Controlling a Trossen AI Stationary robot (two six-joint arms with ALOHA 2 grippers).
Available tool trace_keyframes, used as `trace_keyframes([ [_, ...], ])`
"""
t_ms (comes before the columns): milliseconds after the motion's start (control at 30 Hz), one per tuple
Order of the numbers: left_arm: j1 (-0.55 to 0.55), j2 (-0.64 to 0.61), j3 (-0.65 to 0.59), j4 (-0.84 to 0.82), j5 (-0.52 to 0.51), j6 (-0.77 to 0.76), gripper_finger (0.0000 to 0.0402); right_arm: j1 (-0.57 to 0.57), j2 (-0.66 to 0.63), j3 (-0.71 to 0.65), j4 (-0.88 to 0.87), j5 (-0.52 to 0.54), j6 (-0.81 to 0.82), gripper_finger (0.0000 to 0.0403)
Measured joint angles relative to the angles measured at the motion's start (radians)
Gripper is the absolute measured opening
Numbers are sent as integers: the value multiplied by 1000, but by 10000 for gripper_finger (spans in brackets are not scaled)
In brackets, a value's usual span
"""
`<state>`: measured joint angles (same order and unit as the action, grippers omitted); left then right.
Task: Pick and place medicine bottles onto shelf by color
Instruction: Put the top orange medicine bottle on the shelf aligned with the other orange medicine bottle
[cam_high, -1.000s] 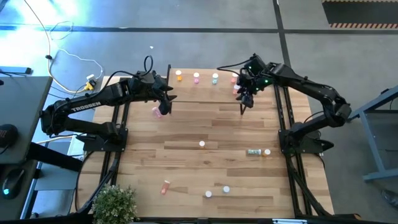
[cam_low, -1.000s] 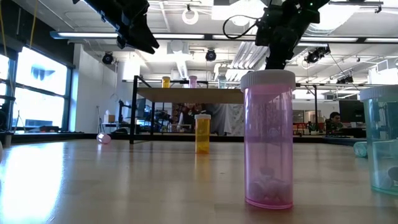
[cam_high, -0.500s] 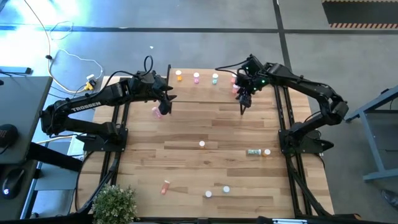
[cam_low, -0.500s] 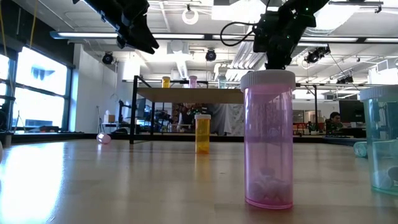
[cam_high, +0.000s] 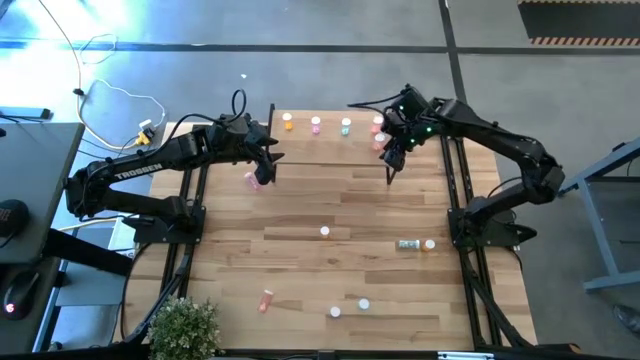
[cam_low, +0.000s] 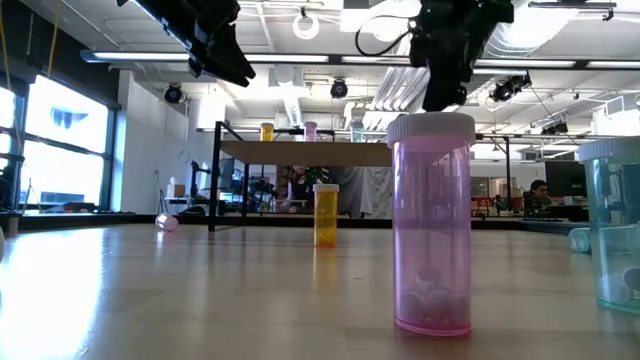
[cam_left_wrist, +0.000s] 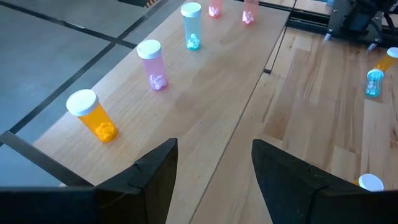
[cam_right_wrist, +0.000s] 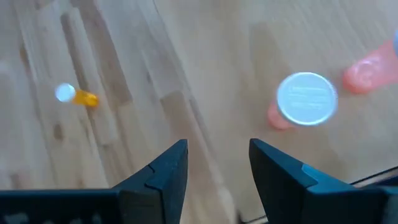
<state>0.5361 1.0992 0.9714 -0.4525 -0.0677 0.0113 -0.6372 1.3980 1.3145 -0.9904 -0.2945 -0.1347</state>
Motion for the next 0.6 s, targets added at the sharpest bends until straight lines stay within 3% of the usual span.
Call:
trace_keyframes([
  [333,0,0,0,0,4,1,195,237,-31,1,-18,1,362,161],
  [600,0,0,0,4,5,1,195,467,-31,-3,-22,79,684,161],
])
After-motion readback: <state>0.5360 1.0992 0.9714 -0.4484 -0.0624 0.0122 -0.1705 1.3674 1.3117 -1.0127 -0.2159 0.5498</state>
